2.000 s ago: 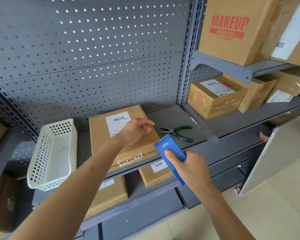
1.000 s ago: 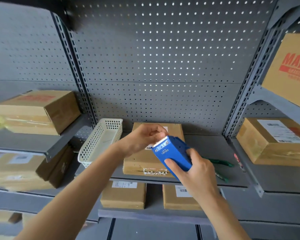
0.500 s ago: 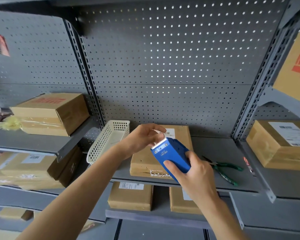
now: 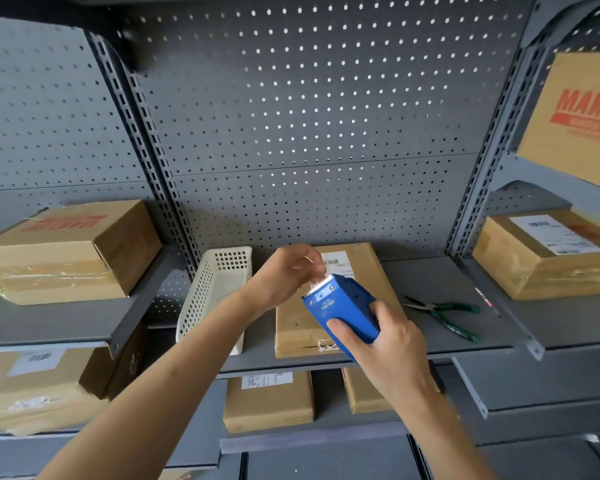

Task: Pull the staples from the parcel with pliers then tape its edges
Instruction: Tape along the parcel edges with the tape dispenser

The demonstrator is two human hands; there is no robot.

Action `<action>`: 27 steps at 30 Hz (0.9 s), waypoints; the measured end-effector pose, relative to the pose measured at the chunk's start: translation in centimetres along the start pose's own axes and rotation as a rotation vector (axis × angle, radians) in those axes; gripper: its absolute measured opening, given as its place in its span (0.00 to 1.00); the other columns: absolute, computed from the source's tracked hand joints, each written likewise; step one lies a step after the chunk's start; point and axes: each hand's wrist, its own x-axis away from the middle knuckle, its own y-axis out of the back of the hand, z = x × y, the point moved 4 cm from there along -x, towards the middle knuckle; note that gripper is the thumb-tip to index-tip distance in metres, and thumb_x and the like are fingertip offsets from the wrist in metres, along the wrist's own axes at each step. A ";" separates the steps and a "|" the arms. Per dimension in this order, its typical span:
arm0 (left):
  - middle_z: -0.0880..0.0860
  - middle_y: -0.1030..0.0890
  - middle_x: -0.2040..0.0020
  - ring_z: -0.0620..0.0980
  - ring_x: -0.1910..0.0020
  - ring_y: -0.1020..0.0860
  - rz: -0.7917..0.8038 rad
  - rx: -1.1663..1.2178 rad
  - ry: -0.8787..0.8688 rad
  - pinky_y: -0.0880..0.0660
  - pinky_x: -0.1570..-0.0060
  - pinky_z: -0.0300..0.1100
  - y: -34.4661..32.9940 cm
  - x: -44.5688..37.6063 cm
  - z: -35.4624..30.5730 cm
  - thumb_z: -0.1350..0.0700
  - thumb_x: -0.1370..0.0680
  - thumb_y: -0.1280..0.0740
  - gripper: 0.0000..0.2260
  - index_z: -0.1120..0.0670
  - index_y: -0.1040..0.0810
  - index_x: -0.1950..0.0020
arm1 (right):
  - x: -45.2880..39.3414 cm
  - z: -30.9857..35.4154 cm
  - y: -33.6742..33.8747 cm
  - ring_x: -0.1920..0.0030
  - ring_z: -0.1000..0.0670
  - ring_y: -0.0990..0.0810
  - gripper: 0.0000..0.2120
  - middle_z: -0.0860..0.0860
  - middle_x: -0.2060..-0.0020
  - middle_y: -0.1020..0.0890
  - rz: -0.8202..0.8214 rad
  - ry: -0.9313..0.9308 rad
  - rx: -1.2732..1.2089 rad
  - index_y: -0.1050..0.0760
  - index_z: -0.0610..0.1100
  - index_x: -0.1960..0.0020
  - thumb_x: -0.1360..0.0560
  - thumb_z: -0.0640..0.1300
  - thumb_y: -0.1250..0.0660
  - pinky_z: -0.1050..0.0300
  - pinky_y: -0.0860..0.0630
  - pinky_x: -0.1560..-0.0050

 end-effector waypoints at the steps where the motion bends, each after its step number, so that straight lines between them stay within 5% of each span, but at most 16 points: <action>1: 0.45 0.18 0.60 0.38 0.62 0.22 0.003 -0.016 -0.006 0.26 0.60 0.36 0.3 0.1 0.3 0.56 0.19 0.29 0.06 0.50 0.21 0.56 | 0.4 0.4 -0.3 0.72 0.52 0.26 0.28 0.59 0.71 0.27 -0.001 -0.021 0.009 0.31 0.50 0.60 0.31 0.75 0.34 0.57 0.29 0.74; 6: 0.45 0.17 0.58 0.34 0.62 0.23 0.017 -0.128 -0.064 0.30 0.59 0.28 1.3 0.8 1.8 0.57 0.21 0.28 0.02 0.53 0.18 0.54 | 2.6 1.6 -1.9 0.72 0.54 0.23 0.30 0.57 0.71 0.23 0.009 -0.106 0.049 0.31 0.49 0.60 0.30 0.77 0.35 0.56 0.25 0.73; 14: 0.45 0.16 0.58 0.43 0.56 0.19 0.098 -0.206 -0.092 0.24 0.47 0.39 1.3 1.2 3.9 0.57 0.22 0.26 0.08 0.46 0.18 0.59 | 6.1 3.7 -3.8 0.71 0.53 0.23 0.30 0.56 0.71 0.23 -0.004 -0.280 0.087 0.31 0.49 0.60 0.32 0.77 0.37 0.55 0.26 0.70; 20: 0.49 0.16 0.53 0.45 0.55 0.20 0.161 -0.273 -0.065 0.24 0.46 0.38 0.9 1.3 4.3 0.58 0.22 0.26 0.04 0.57 0.14 0.50 | 7.8 4.8 -4.9 0.69 0.53 0.22 0.32 0.55 0.70 0.22 0.007 -0.379 0.081 0.28 0.47 0.59 0.31 0.78 0.40 0.56 0.26 0.68; 27: 0.49 0.17 0.54 0.44 0.55 0.21 0.179 -0.375 -0.098 0.31 0.61 0.20 0.9 1.5 4.4 0.58 0.22 0.27 0.06 0.60 0.14 0.48 | 8.4 5.5 -4.8 0.67 0.56 0.21 0.29 0.56 0.69 0.21 0.037 -0.433 0.014 0.27 0.48 0.59 0.29 0.75 0.38 0.60 0.28 0.67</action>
